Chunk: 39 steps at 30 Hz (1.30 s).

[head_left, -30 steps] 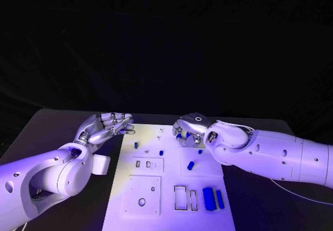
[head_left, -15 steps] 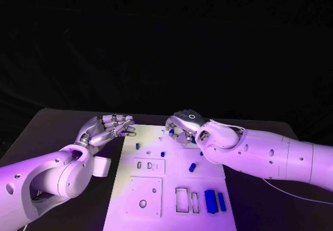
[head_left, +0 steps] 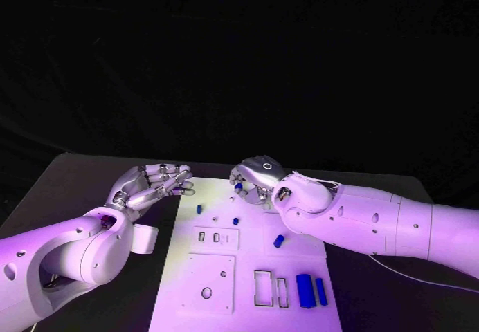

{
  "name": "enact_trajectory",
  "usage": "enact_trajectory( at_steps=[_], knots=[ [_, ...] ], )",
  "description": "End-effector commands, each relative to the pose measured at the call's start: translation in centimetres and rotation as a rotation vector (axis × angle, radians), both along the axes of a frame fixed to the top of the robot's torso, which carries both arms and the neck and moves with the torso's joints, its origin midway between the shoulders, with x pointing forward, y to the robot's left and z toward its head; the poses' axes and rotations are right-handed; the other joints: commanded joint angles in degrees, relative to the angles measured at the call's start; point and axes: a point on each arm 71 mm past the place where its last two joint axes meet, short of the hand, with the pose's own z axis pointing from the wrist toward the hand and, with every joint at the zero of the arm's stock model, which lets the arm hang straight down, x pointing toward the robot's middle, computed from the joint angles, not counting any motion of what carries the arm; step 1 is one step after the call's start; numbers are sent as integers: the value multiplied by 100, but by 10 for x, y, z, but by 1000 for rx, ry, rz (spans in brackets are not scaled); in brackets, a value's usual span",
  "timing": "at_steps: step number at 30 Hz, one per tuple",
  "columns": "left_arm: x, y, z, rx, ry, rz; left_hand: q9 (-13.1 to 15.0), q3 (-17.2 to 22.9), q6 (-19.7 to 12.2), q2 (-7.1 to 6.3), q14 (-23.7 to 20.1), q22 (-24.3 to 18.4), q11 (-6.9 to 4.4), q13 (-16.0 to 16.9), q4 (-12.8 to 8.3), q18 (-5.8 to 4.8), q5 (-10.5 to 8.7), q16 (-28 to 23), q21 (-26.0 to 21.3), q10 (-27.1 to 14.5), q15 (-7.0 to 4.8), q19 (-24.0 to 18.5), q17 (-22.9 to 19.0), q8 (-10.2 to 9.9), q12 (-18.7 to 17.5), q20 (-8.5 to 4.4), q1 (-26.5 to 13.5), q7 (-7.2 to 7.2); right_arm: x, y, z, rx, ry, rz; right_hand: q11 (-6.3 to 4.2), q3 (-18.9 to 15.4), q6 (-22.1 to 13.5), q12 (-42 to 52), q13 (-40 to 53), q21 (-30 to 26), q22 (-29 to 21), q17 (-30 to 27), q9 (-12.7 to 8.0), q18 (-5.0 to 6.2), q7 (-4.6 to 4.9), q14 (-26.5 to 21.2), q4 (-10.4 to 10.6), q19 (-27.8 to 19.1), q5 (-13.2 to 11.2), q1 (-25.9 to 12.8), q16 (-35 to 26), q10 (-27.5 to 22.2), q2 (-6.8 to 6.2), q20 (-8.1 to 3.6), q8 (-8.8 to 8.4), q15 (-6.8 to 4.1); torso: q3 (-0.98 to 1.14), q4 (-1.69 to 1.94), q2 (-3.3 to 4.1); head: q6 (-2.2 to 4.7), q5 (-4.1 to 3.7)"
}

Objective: Assemble the parts on the task board

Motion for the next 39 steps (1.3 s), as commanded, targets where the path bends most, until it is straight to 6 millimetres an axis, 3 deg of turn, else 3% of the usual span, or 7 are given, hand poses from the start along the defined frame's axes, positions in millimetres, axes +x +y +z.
enact_trajectory(
  at_steps=[1, 10, 16, 29, 39],
  knots=[
    [-1, -3, 3, -6, -8, -25, -4, 48, -25, -5, -37, 5, 25, -10, 1, 61, -21, -28, 37, -11, 7, 32, 5, -30, -20, 10, -11, 35, -1, 2, 3, 13, -34, 10, -212, -17, 23, 37, 220, 29, 531, 6, 10, -69, 10, 227, -27, 56, 29, 109, 28, 228, 62, -19, 25, -35, -13, 14, 27, 5, 23],
    [0, -3, 4, -6, -9, -25, -6, 53, -31, -7, -43, 9, 28, -11, -4, 59, -23, -31, 44, -20, 9, 27, 10, -35, -31, 10, -9, 37, 0, 5, 2, 9, -37, 14, -210, -19, 18, 36, 225, 38, 547, 13, 14, -72, 11, 228, -25, 63, 29, 101, 34, 222, 62, -18, 24, -33, -17, 13, 37, 8, 20],
    [0, -3, 4, -6, -8, -27, -6, 53, -31, -7, -43, 9, 28, -11, -4, 59, -23, -31, 44, -20, 9, 27, 10, -35, -31, 10, -9, 37, 3, 5, 0, -12, -30, 4, -208, -22, 14, 35, 229, 35, 542, 20, 19, -71, 12, 229, -22, 59, 27, 92, 39, 216, 59, -18, 24, -32, -18, 34, 50, 3, 6],
    [0, -3, 4, -5, -6, -27, -7, 57, -38, -10, -53, 12, 32, -12, -8, 56, -24, -37, 50, -29, 13, 19, 15, -40, -40, 10, -8, 40, 6, 3, -4, -49, -4, -6, -205, -33, 2, 33, 240, 41, 552, 20, 30, -72, 13, 228, -15, 60, 20, 67, 44, 205, 52, -16, 22, -28, -20, 8, 61, -33, 5],
    [1, -2, 4, -4, -5, -27, -8, 58, -40, -11, -56, 13, 33, -12, -9, 55, -24, -39, 52, -31, 14, 16, 16, -42, -43, 10, -8, 41, 9, 3, -7, -65, 11, -12, -179, -54, -107, -18, 255, -7, 477, -39, 47, -53, 39, 209, 28, -3, -57, -24, 22, 95, 22, -2, -29, -4, -23, 22, 72, -30, -5]
  ],
)
